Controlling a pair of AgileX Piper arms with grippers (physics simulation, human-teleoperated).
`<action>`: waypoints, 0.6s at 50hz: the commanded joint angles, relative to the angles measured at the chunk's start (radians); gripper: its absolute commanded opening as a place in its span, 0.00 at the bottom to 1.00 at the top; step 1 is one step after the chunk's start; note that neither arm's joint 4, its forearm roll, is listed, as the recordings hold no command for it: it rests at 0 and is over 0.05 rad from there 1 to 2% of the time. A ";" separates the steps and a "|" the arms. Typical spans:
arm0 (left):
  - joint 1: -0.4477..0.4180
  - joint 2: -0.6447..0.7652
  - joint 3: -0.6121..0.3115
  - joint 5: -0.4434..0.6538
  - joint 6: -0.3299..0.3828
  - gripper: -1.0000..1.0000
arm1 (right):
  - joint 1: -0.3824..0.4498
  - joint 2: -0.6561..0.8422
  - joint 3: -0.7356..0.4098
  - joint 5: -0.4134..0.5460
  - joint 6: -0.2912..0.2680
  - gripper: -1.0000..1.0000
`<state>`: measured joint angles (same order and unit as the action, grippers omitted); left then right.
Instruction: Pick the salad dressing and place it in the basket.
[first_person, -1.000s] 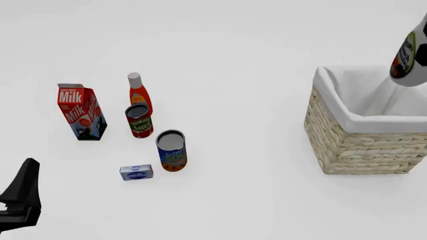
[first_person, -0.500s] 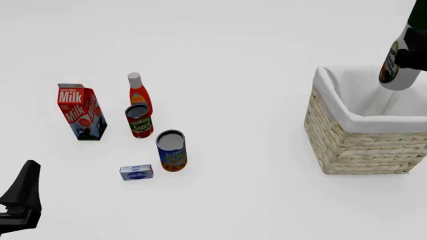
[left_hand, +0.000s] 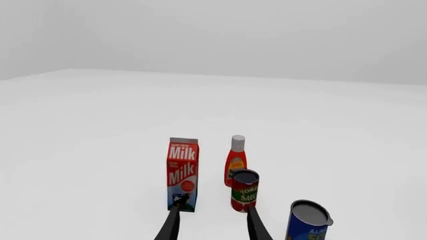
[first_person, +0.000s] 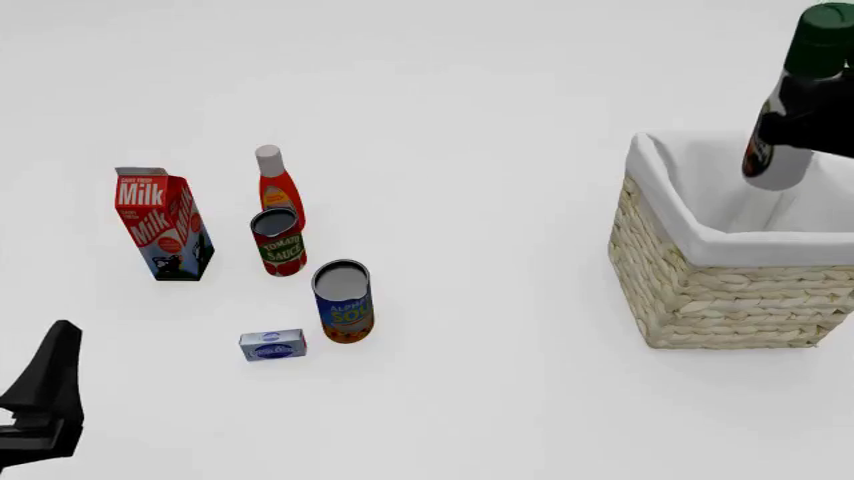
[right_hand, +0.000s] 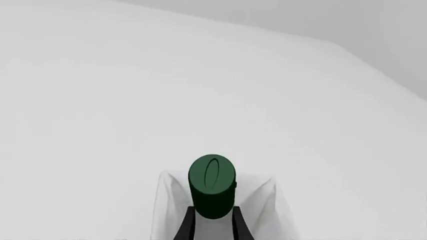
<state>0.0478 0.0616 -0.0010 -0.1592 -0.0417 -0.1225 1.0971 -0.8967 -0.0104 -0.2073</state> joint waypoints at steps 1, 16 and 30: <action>-0.002 0.013 0.000 -0.012 0.002 1.00 | -0.010 0.023 -0.002 -0.008 0.004 0.00; 0.004 0.019 0.000 -0.010 -0.001 1.00 | -0.025 0.055 0.033 -0.042 0.000 0.00; 0.005 0.021 0.001 -0.009 -0.001 1.00 | -0.040 0.060 0.074 -0.063 0.002 0.00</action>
<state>0.0510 0.0775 -0.0007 -0.1658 -0.0419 -0.1531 1.1587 -0.8412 -0.0585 -0.2180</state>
